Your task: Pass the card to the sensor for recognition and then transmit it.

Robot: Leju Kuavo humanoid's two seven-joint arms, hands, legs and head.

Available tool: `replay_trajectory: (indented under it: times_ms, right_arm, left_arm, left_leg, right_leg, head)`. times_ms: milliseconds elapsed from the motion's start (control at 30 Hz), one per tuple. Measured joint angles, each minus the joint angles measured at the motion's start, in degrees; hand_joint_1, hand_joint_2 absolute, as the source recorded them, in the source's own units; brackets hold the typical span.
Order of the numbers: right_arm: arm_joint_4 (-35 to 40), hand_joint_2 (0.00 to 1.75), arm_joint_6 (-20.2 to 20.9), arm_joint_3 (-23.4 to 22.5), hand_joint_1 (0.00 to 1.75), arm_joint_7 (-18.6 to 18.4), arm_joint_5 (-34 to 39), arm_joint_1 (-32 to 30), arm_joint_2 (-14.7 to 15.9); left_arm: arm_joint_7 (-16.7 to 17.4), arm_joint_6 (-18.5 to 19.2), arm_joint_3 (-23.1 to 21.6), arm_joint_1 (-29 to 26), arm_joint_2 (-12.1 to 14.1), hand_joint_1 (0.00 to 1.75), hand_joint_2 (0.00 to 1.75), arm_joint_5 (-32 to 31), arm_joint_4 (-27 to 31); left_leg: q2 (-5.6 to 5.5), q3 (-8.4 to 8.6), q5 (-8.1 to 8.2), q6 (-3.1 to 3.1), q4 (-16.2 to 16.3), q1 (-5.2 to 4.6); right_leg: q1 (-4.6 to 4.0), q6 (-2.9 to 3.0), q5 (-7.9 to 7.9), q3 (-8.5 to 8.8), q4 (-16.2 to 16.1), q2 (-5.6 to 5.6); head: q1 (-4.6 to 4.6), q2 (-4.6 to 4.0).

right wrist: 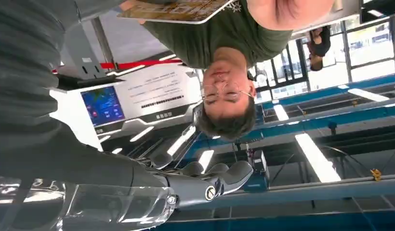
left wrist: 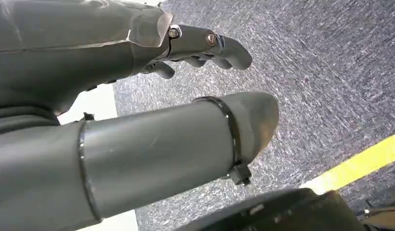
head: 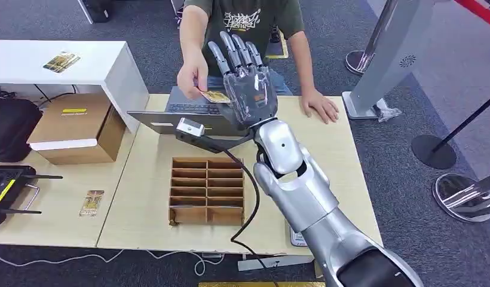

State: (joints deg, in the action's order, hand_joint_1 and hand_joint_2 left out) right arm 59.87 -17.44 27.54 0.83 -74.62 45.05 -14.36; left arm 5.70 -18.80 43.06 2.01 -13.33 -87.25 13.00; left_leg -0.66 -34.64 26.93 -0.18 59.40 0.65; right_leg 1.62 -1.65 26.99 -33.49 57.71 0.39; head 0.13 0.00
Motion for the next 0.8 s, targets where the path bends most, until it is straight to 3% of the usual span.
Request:
replay_trajectory:
  times_ms: [100,133,167,200,800]
  right_arm:
    - [0.02,1.75,-0.04,0.11,0.03,0.00,-0.24,-0.03,0.02]
    - [0.04,1.75,-0.04,0.11,0.26,0.00,-0.24,-0.05,0.00]
    - [0.07,1.75,-0.04,0.13,1.66,0.00,-0.24,-0.07,0.02]
    - [0.07,1.75,-0.04,0.13,1.75,0.00,-0.24,-0.08,0.02]
    - [0.09,1.75,-0.57,0.17,1.75,-0.59,-1.24,-0.16,0.02]
  left_arm:
    - [0.00,0.00,0.02,-0.01,0.15,0.00,0.00,0.15,0.00]
    - [0.00,-0.02,0.02,-0.01,0.15,0.00,0.00,0.15,0.00]
    - [0.00,-0.04,0.02,-0.01,0.15,0.00,0.00,0.17,0.00]
    - [0.00,-0.07,0.02,-0.02,0.15,0.00,0.00,0.20,0.00]
    - [0.09,-0.09,0.04,-0.02,0.28,0.00,0.00,0.33,0.00]
  left_leg:
    - [0.00,0.00,0.00,0.00,0.00,0.00]
    - [0.00,0.00,0.00,0.00,0.00,0.00]
    - [0.00,0.00,0.00,0.00,0.00,0.00]
    - [0.00,0.00,0.00,0.00,0.00,0.00]
    - [0.00,0.00,0.00,0.00,0.00,0.00]
  right_leg:
    - [0.00,0.00,0.00,-0.01,0.00,0.00]
    - [0.00,0.00,0.00,-0.01,0.00,0.00]
    - [0.00,0.00,0.00,-0.01,0.00,0.00]
    - [0.00,0.00,0.00,-0.01,0.00,0.00]
    - [0.00,0.00,0.00,-0.02,0.00,0.01]
  head:
    - [0.00,0.00]
    - [0.00,0.00]
    - [0.00,0.00]
    - [0.00,0.00]
    - [0.00,0.00]
